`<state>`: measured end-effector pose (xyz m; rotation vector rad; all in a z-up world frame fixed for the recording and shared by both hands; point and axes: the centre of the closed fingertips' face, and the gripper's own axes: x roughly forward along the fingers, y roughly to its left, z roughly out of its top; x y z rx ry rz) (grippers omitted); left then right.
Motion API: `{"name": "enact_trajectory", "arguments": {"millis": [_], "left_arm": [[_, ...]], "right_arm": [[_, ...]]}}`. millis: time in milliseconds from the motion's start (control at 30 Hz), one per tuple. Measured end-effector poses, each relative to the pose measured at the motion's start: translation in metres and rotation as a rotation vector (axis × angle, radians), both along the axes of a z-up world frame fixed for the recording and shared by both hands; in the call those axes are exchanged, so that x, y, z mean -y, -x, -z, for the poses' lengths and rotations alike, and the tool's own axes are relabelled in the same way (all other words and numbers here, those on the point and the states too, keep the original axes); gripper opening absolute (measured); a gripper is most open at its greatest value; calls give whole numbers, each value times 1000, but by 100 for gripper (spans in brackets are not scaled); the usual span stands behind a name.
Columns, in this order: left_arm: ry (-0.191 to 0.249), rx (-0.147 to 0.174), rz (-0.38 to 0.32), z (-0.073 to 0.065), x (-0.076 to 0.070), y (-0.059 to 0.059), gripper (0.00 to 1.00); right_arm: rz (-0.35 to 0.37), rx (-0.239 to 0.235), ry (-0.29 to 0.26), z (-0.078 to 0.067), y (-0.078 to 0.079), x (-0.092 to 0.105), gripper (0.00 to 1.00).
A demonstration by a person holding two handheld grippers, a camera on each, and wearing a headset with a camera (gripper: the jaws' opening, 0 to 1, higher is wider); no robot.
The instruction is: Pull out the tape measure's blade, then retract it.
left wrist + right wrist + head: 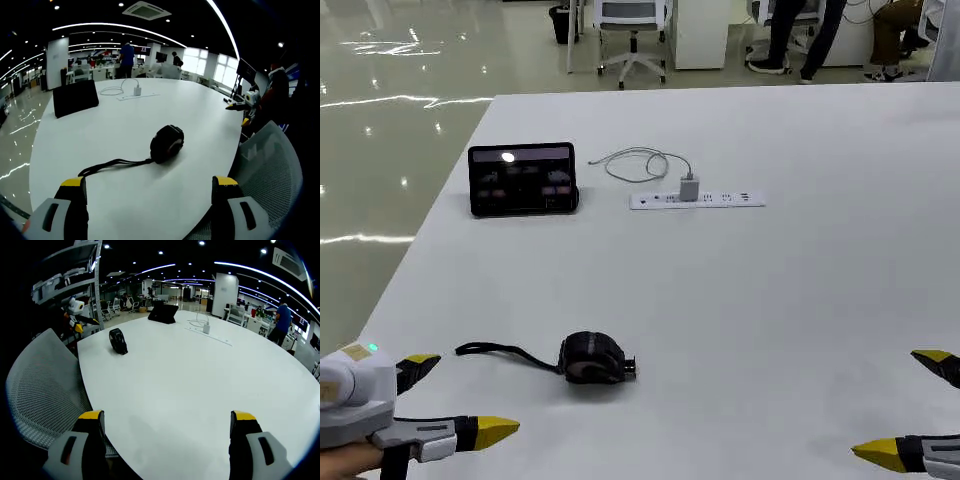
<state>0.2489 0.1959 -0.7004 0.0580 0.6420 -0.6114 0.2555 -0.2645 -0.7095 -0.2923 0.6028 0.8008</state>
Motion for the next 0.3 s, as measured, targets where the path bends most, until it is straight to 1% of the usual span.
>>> {"name": "enact_trajectory", "arguments": {"millis": [100,167,300], "left_arm": [[4,2,6,-1,2,0,100],[-3,1,9,0,2,0,100],[-13,1,23,-1,4,-1,100]], "right_arm": [[-6,-5,-1,3,3,-4,100],[-18,-5,4,4,5,-6,100],[-17,2,1,3,4,-4,100]]}}
